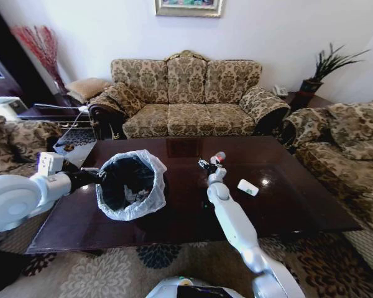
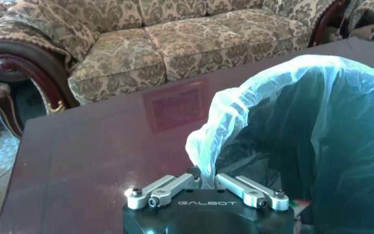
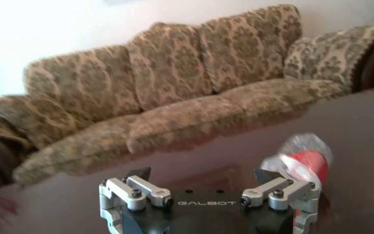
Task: Move to the front of the table and place the trash on the table into the trash bin.
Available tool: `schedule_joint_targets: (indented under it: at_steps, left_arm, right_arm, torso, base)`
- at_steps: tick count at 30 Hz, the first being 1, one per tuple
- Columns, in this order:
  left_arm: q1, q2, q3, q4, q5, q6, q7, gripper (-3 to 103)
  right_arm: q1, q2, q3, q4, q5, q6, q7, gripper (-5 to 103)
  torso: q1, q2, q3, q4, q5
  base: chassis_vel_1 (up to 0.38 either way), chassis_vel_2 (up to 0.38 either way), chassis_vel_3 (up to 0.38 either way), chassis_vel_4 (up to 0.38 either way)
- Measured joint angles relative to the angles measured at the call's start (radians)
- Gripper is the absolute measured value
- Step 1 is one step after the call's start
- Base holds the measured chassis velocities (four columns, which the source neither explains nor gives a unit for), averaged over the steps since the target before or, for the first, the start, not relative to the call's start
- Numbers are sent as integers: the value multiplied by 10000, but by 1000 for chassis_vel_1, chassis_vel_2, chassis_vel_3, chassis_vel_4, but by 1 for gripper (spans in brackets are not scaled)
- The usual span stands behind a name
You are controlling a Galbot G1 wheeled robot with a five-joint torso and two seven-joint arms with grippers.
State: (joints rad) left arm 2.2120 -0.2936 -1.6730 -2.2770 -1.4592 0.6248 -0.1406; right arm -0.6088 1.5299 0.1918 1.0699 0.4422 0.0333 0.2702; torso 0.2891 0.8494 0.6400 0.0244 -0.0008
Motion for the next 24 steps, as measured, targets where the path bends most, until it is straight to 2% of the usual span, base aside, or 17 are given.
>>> schedule_joint_targets:
  at_steps: [1, 4, 8, 13, 17, 24]
  left_arm:
    - [1, 9, 19, 27, 30, 0, 13, 0]
    - [1, 28, 26, 78, 70, 0, 66, 0]
    - [-7, 21, 26, 152, 86, -1, 102, 0]
    - [-9, -24, 89, 179, 169, -11, 111, 0]
    - [-22, -1, 108, 136, 176, -24, 113, 0]
    - [-29, -19, 113, 87, 175, -68, 120, 0]
  right_arm:
    - [104, 72, 22, -321, -68, 115, 94, 100]
    - [190, 137, 47, -711, -223, 372, 372, 100]
    - [33, 56, 61, -537, -510, 518, 507, 100]
    - [-142, -149, 89, -294, -881, 730, 531, 100]
    - [-28, -223, 109, -666, -735, 792, 638, 100]
    - [358, -143, 117, -1465, -181, 813, 672, 101]
  torso:
    - [0, 0, 0, -10, 0]
    - [0, 0, 1, -19, 17]
    - [0, 0, 0, -23, 7]
    - [-2, 0, -1, -3, 5]
    - [-2, 0, -1, -17, 8]
    - [-2, 0, -1, -8, 8]
  base:
    - [0, 0, 0, 0]
    - [0, 0, 0, 0]
    - [0, 0, 0, 0]
    - [0, 0, 0, 0]
    - [0, 0, 0, 0]
    - [0, 0, 0, 0]
